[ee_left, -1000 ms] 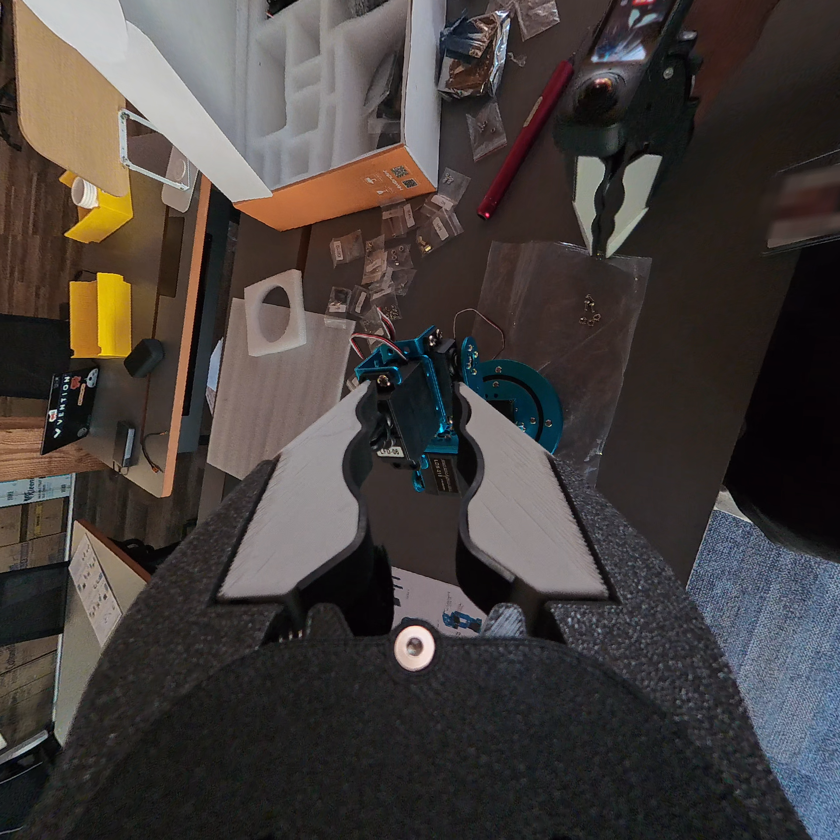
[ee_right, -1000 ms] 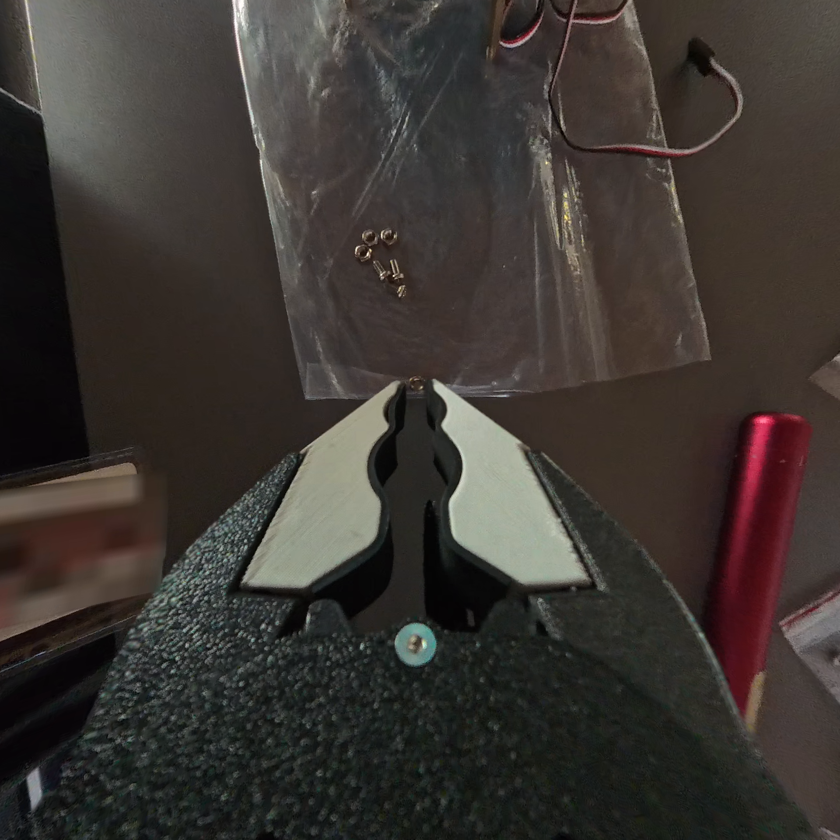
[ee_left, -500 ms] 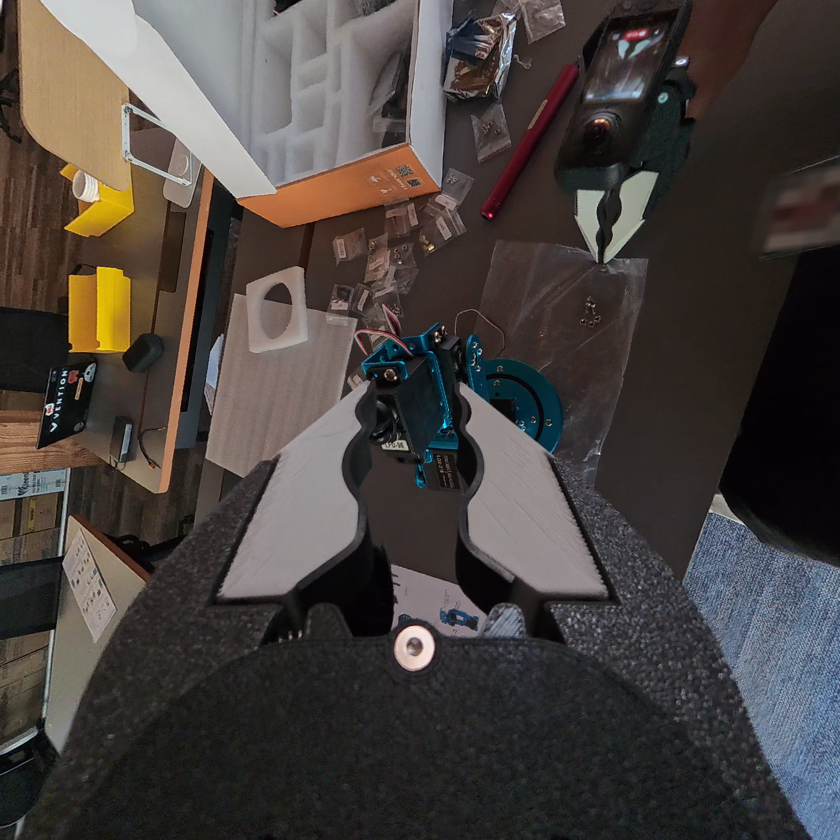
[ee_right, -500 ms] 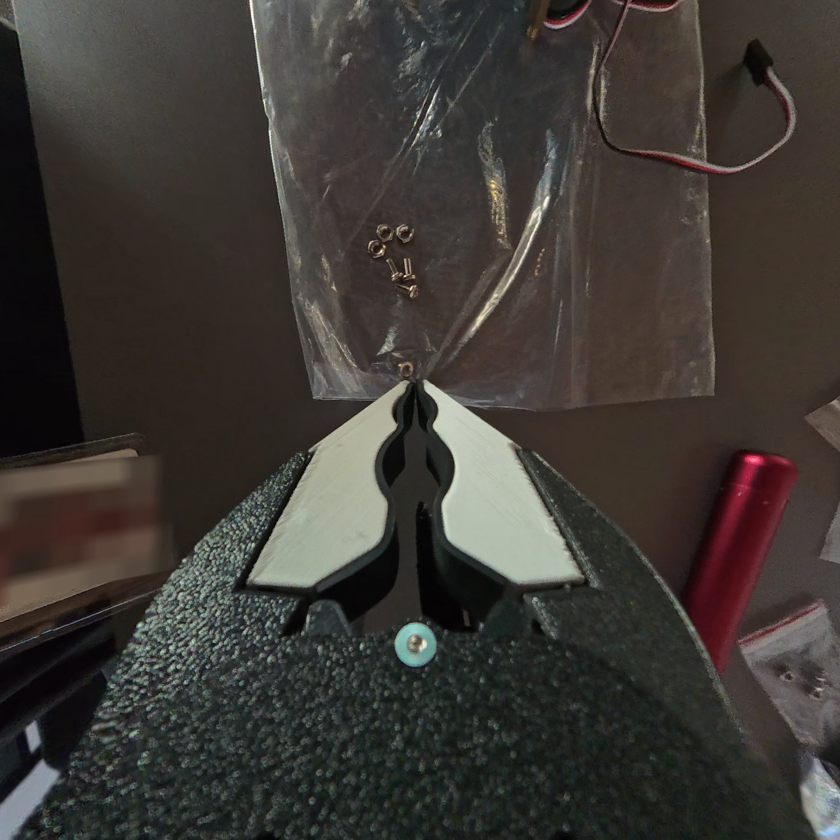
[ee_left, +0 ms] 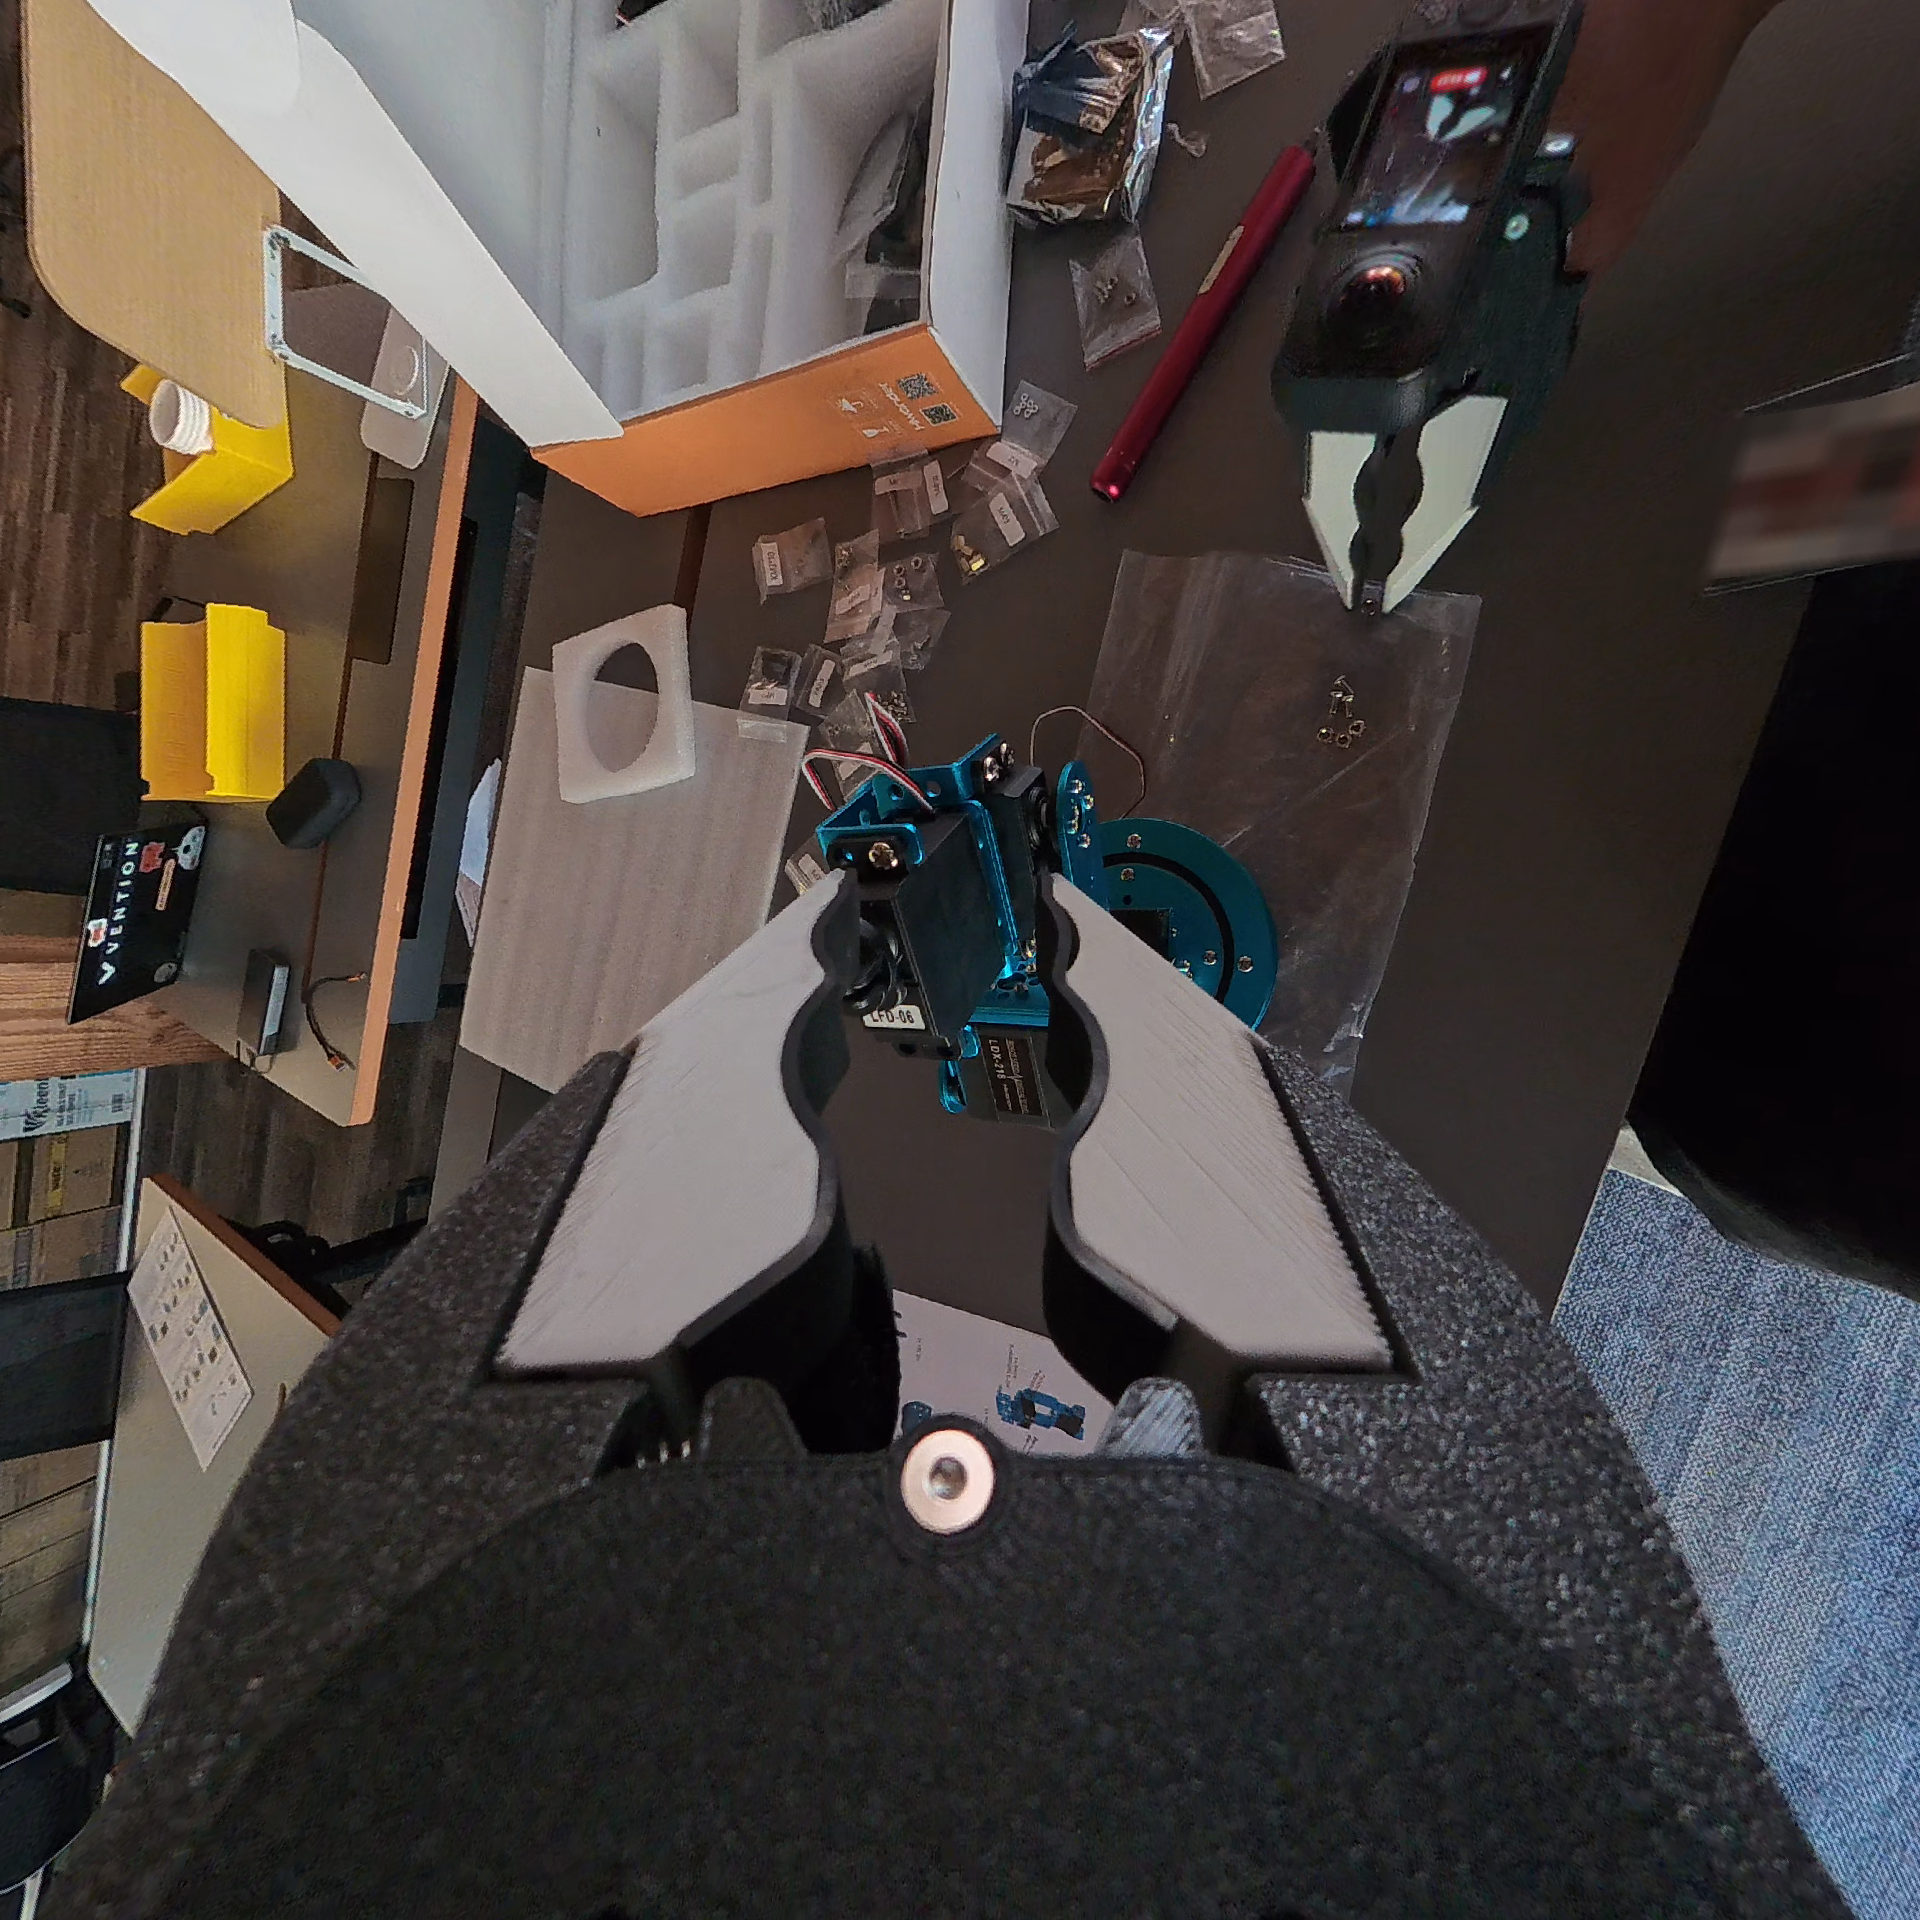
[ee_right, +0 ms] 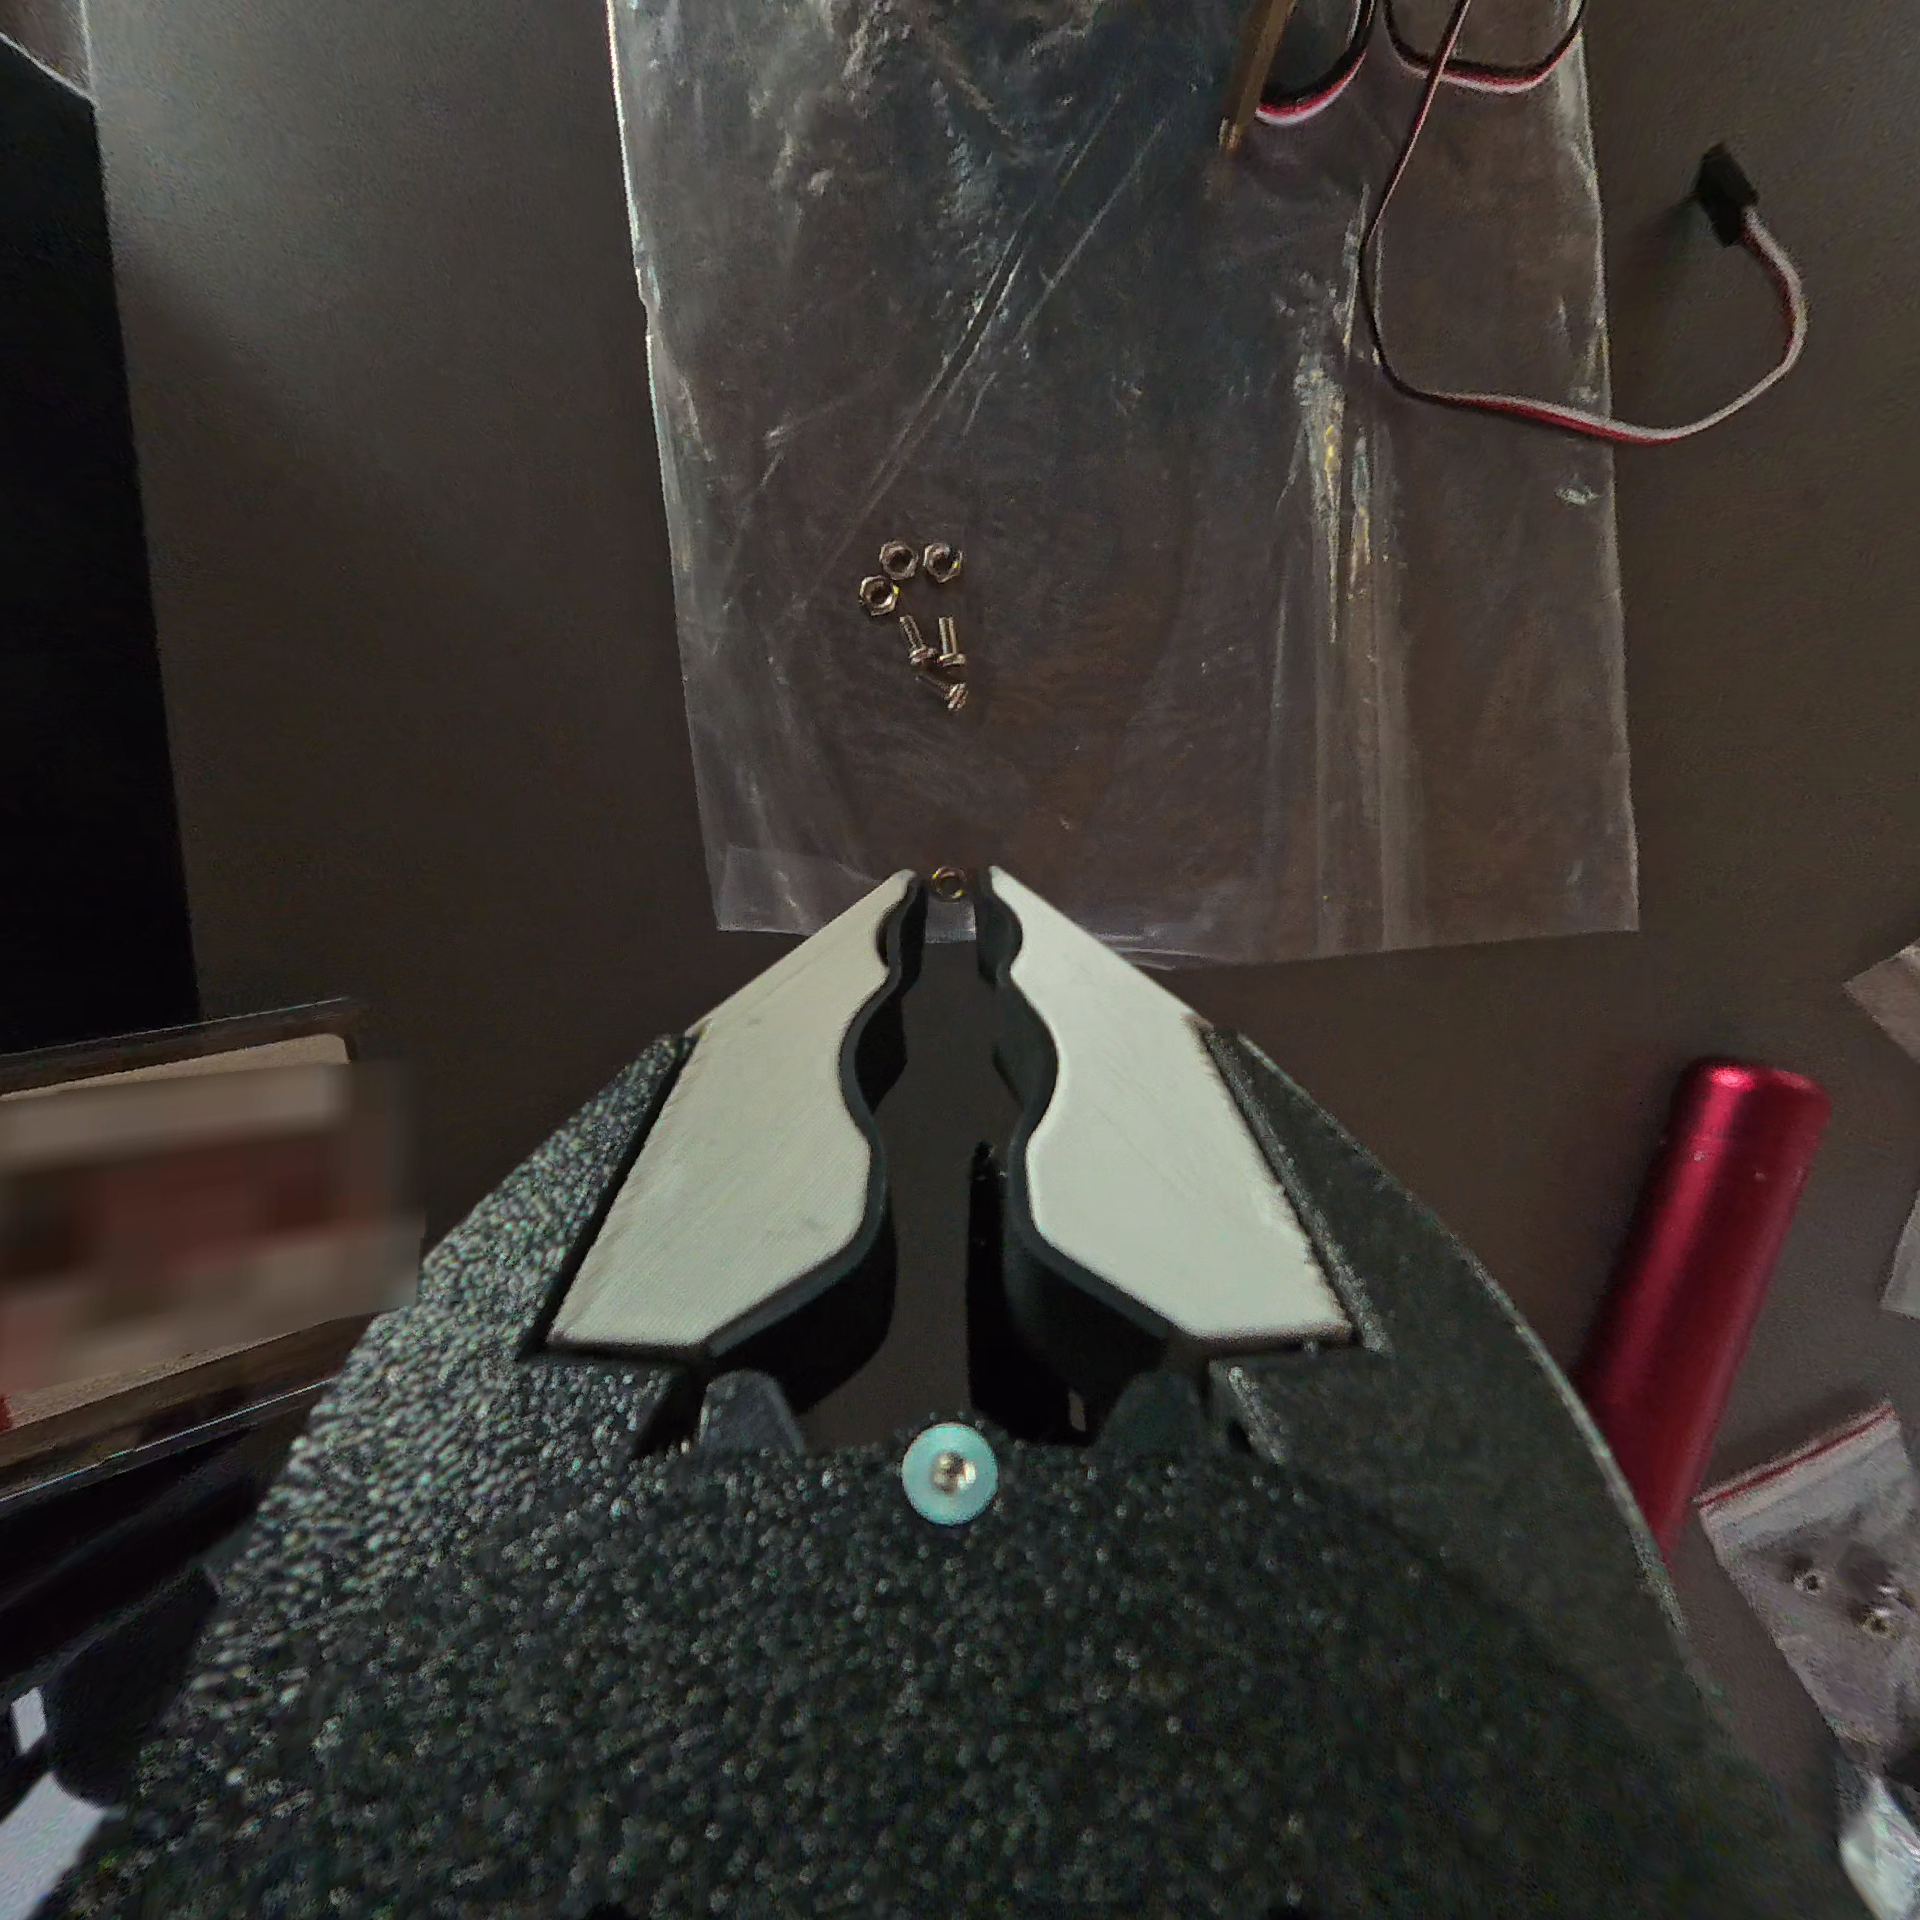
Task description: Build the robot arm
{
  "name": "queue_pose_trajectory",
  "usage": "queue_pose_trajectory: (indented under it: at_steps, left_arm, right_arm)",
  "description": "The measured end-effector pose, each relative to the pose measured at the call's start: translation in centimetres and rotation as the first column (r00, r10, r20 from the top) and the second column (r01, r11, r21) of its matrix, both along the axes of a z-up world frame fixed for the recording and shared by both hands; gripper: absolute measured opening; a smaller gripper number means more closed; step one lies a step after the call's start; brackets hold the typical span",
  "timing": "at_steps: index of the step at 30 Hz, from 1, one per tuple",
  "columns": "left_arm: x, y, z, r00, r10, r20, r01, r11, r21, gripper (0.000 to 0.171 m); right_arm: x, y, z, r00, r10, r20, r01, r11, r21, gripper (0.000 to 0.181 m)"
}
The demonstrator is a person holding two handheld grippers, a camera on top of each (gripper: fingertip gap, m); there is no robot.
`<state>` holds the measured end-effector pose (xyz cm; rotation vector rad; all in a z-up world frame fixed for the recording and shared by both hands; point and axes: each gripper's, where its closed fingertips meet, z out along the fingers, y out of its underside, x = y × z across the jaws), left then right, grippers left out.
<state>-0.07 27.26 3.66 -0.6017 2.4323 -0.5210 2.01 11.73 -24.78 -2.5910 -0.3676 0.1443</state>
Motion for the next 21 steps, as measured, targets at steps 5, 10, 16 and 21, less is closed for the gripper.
queue_pose_trajectory:
  at_steps: [5, 10, 16, 21]
  left_arm:
    - [0.0, 0.0, 0.1, 1.0, 0.001, 0.003, -0.001, 1.0, 0.001, 0.033]
    - [-0.3, 0.1, 0.6, 1.0, 0.008, 0.016, -0.008, 1.0, -0.016, 0.034]
    - [-0.5, 0.2, 1.0, 0.999, 0.038, 0.027, -0.035, 0.995, -0.094, 0.033]
    - [-0.3, 0.0, 1.1, 0.995, 0.082, 0.054, -0.072, 0.984, -0.163, 0.035]
  right_arm:
    - [0.0, 0.1, -0.1, 1.0, 0.001, -0.018, -0.002, 0.999, -0.051, 0.007]
    - [-0.1, 0.0, 0.2, 0.997, -0.019, -0.081, 0.021, 1.0, 0.022, 0.007]
    - [1.1, 1.4, 5.1, 0.934, -0.106, -0.34, 0.223, 0.918, 0.329, 0.006]
    - [2.3, 5.0, 13.2, 0.877, -0.025, -0.479, 0.363, 0.688, 0.628, 0.006]
